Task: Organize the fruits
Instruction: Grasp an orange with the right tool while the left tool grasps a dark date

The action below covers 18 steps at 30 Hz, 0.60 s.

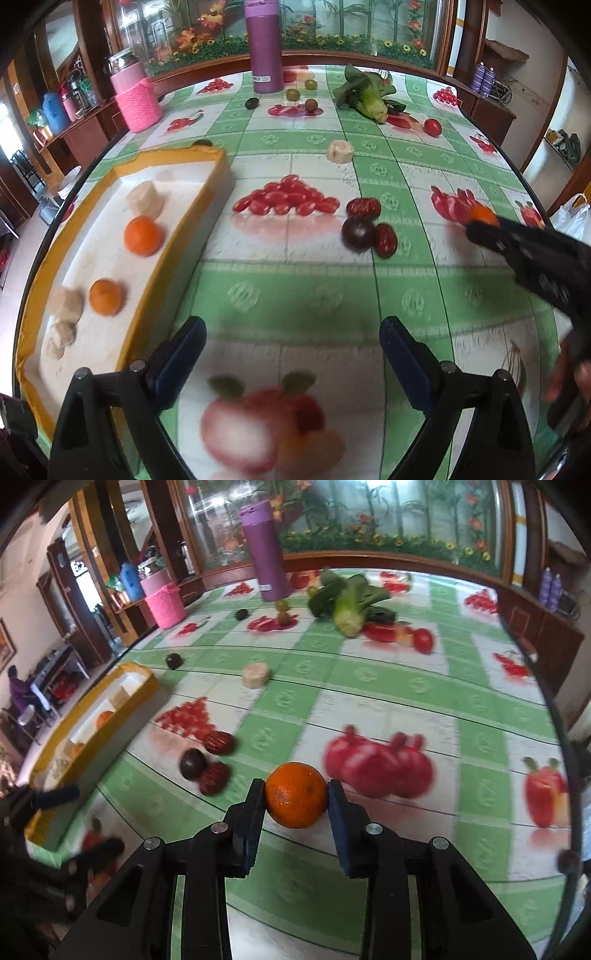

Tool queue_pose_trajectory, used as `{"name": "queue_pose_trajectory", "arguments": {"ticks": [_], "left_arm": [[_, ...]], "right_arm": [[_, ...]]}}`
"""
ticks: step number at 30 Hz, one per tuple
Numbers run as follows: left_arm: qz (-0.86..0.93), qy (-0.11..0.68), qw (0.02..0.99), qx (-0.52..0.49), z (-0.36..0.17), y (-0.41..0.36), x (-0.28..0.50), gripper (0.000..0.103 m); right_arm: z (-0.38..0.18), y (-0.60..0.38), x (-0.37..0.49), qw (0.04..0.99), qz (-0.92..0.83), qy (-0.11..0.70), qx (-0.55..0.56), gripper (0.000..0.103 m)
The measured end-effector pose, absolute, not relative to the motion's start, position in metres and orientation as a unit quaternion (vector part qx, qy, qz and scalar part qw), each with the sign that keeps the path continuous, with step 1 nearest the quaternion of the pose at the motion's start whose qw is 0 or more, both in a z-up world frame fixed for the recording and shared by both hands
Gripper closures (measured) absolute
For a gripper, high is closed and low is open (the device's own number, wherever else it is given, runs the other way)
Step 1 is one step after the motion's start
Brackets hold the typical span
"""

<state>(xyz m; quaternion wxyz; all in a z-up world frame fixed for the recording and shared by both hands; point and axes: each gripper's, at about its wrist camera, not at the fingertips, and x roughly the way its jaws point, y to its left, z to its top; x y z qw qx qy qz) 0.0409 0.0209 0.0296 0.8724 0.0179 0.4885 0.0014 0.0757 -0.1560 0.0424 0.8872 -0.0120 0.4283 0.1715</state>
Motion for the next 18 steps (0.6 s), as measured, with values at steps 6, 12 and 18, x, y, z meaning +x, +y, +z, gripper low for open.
{"name": "queue_pose_trajectory", "arguments": {"ticks": [6, 12, 18], "left_arm": [[-0.014, 0.477, 0.879, 0.006, 0.027, 0.008, 0.073, 0.009], [-0.013, 0.474, 0.880, -0.034, 0.022, 0.015, 0.092, 0.017], [-0.050, 0.484, 0.871, -0.066, 0.015, 0.014, 0.103, 0.033]], "right_arm": [[0.033, -0.181, 0.066, 0.885, 0.152, 0.439, 0.000, 0.069], [0.028, -0.184, 0.066, 0.882, 0.156, 0.444, 0.015, 0.069], [0.025, -0.187, 0.070, 0.878, 0.157, 0.450, 0.029, 0.069]]}}
